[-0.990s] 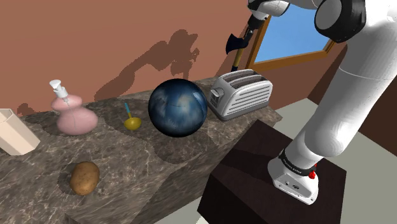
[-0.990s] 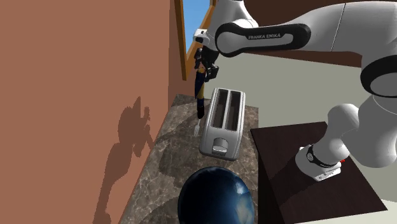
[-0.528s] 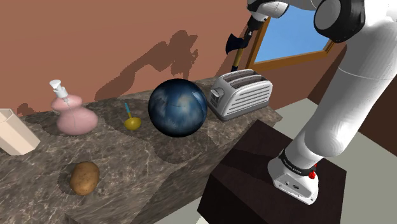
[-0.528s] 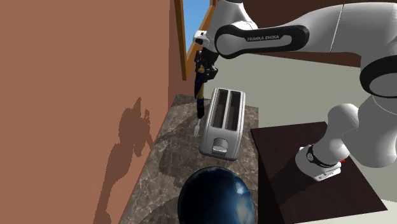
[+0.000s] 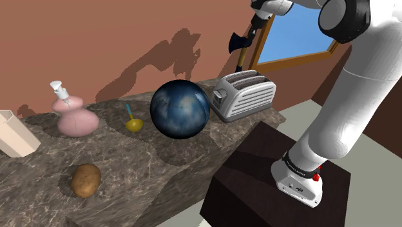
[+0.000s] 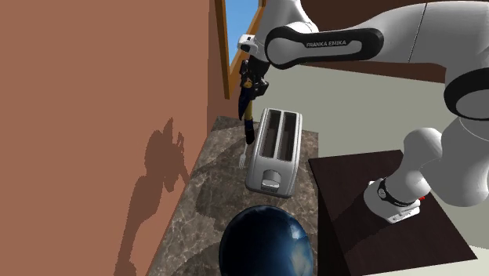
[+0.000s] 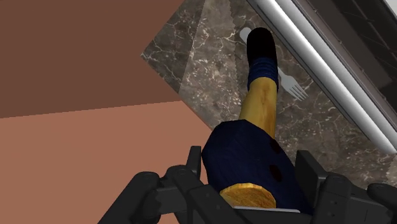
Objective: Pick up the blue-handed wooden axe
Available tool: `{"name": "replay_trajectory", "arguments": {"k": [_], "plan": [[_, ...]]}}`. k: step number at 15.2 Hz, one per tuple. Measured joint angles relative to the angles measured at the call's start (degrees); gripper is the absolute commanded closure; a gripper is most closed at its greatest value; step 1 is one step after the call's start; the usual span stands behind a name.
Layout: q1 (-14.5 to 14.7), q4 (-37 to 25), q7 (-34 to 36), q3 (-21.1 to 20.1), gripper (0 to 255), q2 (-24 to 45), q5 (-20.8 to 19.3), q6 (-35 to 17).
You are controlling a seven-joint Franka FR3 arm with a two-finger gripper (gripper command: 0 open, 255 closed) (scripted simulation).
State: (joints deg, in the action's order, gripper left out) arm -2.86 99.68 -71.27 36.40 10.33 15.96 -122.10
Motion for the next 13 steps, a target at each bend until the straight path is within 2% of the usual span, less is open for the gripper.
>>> {"name": "replay_trajectory", "arguments": {"k": [13], "plan": [[-0.5,-9.1,1.7,0.5,255,-0.4,-1.2,9.3]]}}
